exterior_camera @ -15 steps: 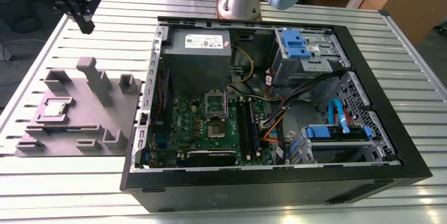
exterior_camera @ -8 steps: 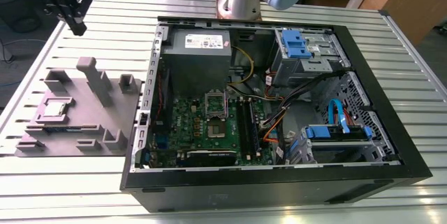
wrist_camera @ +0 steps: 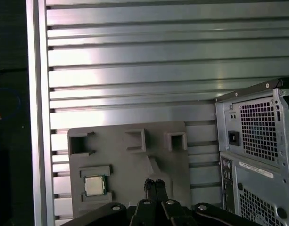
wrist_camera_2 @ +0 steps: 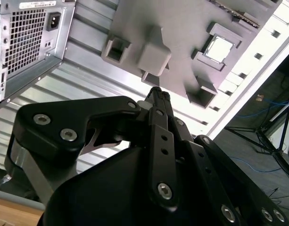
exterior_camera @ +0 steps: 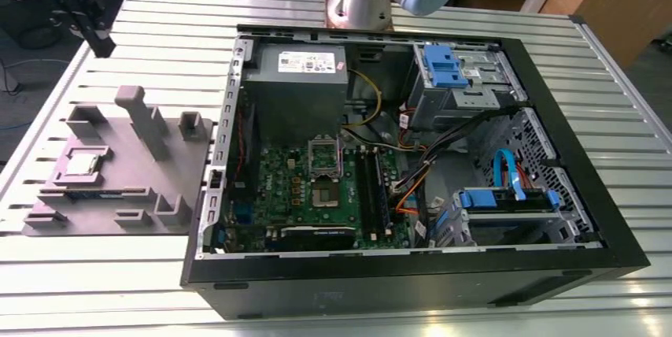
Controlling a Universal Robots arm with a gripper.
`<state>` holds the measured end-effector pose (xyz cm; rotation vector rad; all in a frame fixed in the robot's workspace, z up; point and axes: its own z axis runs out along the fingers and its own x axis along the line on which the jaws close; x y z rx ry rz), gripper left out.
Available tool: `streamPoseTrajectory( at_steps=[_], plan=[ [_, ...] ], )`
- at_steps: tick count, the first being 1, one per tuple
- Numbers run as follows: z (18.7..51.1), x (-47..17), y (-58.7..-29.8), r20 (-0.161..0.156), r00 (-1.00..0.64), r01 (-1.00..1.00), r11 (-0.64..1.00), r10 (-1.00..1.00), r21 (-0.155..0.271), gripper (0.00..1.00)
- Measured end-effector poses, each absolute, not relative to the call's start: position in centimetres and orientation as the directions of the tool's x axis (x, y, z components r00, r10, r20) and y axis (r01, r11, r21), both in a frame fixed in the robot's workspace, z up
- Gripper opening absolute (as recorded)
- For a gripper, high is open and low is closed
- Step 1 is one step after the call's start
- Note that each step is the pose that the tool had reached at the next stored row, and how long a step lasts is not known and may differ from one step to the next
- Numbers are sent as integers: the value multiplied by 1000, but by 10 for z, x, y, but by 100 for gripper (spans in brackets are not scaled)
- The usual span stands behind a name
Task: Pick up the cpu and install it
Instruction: 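Reach for the cpu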
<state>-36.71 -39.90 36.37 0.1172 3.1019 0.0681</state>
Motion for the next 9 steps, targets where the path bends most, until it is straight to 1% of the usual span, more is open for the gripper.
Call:
streamPoseTrajectory(
  at_steps=[9],
  plan=[
    [357,-382,-399,-34,-997,75,996,76,45,11]
  ],
)
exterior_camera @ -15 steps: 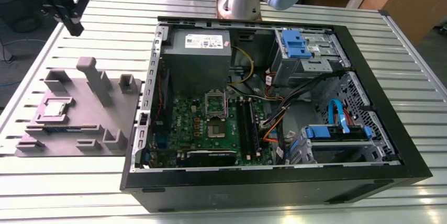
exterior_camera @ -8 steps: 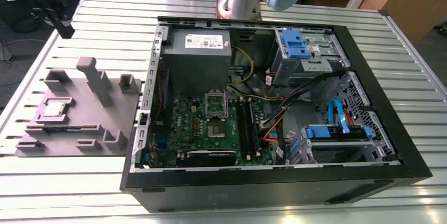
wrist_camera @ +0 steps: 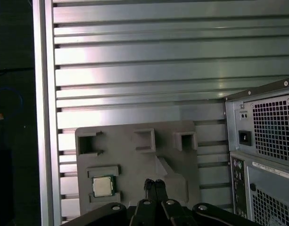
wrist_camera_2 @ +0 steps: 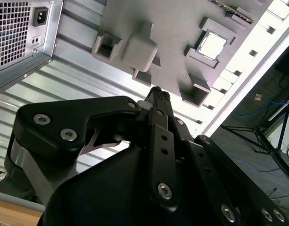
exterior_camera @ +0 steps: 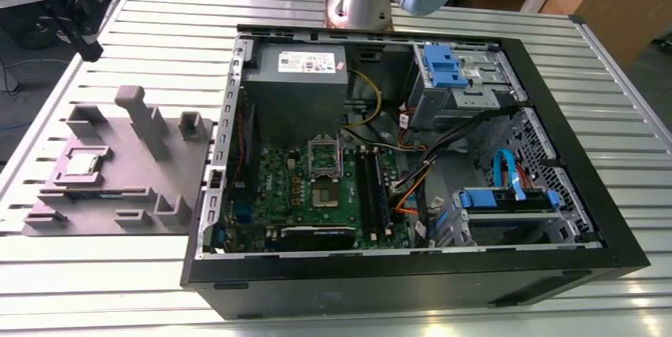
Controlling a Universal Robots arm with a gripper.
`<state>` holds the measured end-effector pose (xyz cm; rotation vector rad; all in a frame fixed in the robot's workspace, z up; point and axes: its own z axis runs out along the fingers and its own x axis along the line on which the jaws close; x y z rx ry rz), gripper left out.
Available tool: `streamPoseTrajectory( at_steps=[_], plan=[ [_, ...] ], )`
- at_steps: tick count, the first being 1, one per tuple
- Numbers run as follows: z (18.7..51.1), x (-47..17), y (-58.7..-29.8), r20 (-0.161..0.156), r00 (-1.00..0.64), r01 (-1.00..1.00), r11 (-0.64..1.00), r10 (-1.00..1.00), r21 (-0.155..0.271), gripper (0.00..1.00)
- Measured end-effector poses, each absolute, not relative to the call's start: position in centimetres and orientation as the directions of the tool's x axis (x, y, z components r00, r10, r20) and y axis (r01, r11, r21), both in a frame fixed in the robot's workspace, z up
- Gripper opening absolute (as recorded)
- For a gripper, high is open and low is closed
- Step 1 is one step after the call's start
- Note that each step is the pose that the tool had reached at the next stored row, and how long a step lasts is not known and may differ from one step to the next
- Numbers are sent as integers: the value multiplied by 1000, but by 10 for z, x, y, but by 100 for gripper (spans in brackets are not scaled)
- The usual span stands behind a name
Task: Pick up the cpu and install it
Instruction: 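Reach for the cpu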
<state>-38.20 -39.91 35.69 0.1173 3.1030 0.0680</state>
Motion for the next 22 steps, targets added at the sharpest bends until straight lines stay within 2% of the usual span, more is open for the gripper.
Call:
streamPoseTrajectory(
  at_steps=[22],
  plan=[
    [351,-398,-399,-33,-997,75,996,76,45,11]
  ],
)
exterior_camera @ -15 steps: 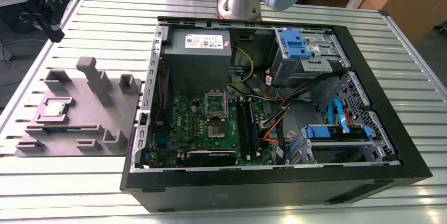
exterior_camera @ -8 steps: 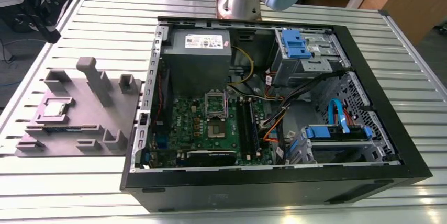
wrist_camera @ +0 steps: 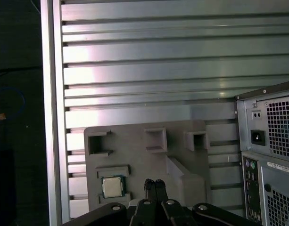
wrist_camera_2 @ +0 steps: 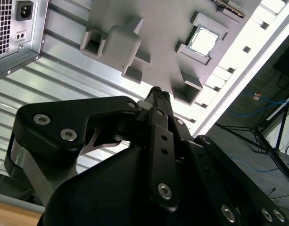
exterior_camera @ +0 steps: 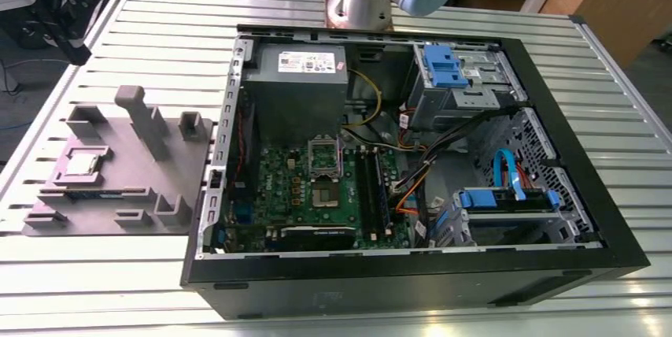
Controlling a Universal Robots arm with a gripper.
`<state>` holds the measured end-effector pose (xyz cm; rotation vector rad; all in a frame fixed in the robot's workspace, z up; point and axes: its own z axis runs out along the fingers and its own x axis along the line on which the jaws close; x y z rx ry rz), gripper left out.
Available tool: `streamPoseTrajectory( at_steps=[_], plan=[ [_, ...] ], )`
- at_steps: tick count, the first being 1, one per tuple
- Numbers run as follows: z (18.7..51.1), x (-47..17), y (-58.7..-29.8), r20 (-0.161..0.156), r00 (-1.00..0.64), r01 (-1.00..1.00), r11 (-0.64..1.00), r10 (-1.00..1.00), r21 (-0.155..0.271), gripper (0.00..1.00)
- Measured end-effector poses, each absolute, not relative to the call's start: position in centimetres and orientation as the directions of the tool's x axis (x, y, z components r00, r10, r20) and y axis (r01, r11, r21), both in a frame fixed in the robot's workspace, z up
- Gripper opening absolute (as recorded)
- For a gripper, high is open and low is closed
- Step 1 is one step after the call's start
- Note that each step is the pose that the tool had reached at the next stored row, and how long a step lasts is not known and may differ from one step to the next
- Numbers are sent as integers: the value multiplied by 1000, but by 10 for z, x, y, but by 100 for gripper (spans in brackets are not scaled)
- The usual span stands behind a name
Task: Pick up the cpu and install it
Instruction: 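Reach for the cpu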
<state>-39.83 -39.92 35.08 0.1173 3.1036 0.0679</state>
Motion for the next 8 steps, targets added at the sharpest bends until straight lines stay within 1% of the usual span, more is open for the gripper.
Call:
streamPoseTrajectory(
  at_steps=[8],
  plan=[
    [350,-398,-405,-33,-997,75,996,76,45,11]
  ],
)
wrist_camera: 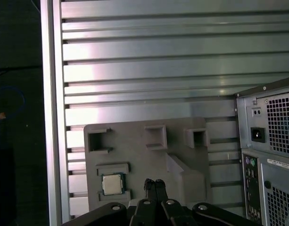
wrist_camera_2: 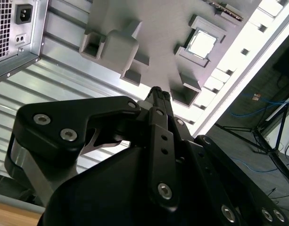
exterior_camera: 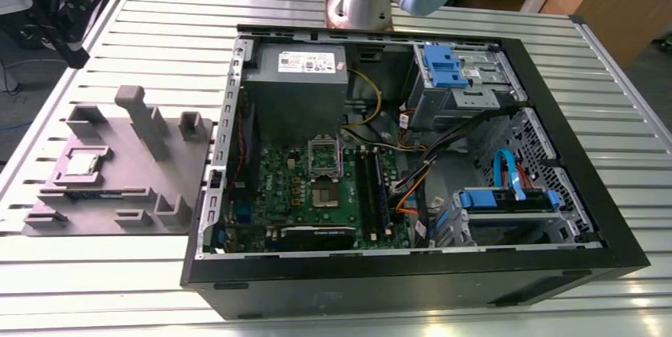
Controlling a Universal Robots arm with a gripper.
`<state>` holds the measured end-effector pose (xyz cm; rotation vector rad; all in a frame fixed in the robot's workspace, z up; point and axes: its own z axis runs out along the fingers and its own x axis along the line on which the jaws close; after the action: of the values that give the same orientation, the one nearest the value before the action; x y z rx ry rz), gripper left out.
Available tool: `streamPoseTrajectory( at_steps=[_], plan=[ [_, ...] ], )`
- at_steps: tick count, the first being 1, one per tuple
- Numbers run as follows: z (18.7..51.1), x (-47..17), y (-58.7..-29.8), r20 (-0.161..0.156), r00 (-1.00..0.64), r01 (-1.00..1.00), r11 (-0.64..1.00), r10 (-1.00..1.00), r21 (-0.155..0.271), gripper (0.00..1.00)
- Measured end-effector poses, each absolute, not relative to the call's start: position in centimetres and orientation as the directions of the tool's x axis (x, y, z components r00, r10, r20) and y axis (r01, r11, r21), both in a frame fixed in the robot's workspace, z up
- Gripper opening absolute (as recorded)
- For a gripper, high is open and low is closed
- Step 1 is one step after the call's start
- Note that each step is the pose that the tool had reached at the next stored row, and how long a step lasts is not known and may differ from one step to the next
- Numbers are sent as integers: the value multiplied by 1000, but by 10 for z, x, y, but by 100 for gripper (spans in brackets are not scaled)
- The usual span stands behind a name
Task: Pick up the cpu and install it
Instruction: 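Reach for the cpu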
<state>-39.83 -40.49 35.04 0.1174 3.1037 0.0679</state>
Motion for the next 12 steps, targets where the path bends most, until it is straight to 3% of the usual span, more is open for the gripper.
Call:
streamPoseTrajectory(
  at_steps=[12],
  plan=[
    [343,-401,-423,-33,-997,75,996,76,45,11]
  ],
)
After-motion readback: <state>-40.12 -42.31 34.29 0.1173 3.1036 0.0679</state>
